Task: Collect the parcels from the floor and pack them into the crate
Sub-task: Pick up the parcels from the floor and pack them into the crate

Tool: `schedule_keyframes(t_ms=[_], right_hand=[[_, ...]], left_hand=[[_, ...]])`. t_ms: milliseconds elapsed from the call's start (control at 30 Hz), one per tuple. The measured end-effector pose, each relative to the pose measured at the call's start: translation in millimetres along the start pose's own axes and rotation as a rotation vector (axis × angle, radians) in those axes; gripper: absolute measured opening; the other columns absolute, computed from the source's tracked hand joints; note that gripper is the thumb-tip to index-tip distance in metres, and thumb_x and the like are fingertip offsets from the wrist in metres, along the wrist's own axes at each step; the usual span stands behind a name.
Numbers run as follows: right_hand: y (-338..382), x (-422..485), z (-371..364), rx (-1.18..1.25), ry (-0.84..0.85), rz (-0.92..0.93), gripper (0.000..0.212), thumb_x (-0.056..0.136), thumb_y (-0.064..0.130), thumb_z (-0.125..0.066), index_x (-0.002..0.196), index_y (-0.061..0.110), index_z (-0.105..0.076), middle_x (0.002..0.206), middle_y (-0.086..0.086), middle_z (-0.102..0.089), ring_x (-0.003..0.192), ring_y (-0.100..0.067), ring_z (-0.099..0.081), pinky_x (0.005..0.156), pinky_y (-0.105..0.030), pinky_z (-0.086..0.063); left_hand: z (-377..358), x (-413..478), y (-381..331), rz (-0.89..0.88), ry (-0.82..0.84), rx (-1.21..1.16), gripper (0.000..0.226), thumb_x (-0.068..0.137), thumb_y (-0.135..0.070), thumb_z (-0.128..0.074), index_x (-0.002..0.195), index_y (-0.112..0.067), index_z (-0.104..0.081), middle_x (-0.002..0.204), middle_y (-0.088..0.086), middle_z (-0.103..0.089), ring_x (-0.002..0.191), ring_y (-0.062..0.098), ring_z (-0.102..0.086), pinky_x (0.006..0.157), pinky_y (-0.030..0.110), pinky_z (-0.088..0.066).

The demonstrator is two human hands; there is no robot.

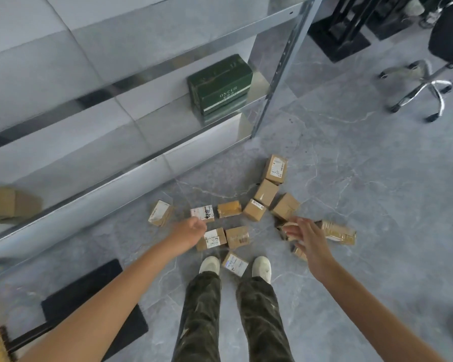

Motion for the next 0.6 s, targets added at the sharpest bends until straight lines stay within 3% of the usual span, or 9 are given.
schedule_keyframes(t_ms=[133,300,433,533,600], right_hand=[[-36,64,7,-0.034,0.016,-0.119,0.026,0.101,0.026,-0.039,0.097,0.017,-0.063,0.095,-0.004,-0.069,0.091,-0.018,-0.062,0.083,-0.032,-0.041],[-95,154,16,-0.053,-0.010,-0.296,0.022,0.100,0.025,-0.041,0.097,0.016,-0.061,0.091,-0.005,-0.066,0.086,-0.019,-0.061,0.089,-0.035,-0.044],[-148,244,15,-0.050,-0.012,-0.362,0.015,0.098,0.024,-0.047,0.091,0.017,-0.058,0.089,-0.006,-0.064,0.081,-0.018,-0.059,0.083,-0.034,-0.043],[-190,321,12,-0.088,-0.021,-0.392,0.016,0.097,0.019,-0.047,0.100,0.009,-0.059,0.086,-0.007,-0.060,0.078,-0.018,-0.055,0.073,-0.029,-0.042],[-221,378,3,-0.159,0.014,-0.386,0.028,0.097,0.016,-0.045,0.117,0.001,-0.058,0.100,-0.012,-0.057,0.090,-0.022,-0.054,0.080,-0.032,-0.045]], left_hand=[[-39,61,6,0.056,0.029,0.029,0.012,0.095,-0.025,-0.044,0.090,-0.022,-0.055,0.100,0.003,-0.063,0.085,0.010,-0.056,0.068,0.020,-0.038],[-92,153,12,0.156,0.037,0.071,0.024,0.094,-0.025,-0.048,0.110,-0.012,-0.061,0.113,0.007,-0.062,0.107,0.021,-0.056,0.081,0.024,-0.038],[-139,251,10,0.156,0.049,0.139,0.025,0.094,-0.028,-0.044,0.112,-0.017,-0.059,0.112,0.004,-0.062,0.098,0.017,-0.055,0.078,0.024,-0.036],[-179,334,11,0.126,0.036,0.157,0.038,0.095,-0.023,-0.045,0.131,-0.015,-0.050,0.132,0.007,-0.055,0.115,0.023,-0.054,0.088,0.026,-0.039],[-209,392,16,0.107,0.040,0.194,0.043,0.095,-0.017,-0.045,0.137,-0.012,-0.043,0.137,0.008,-0.050,0.117,0.025,-0.053,0.089,0.028,-0.041]])
Point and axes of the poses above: each hand's wrist, its own x-axis towards the middle knuckle, its own z-axis out of the back of the hand, y = z × x, the point moved 9 cm from there along x, towards the middle knuckle
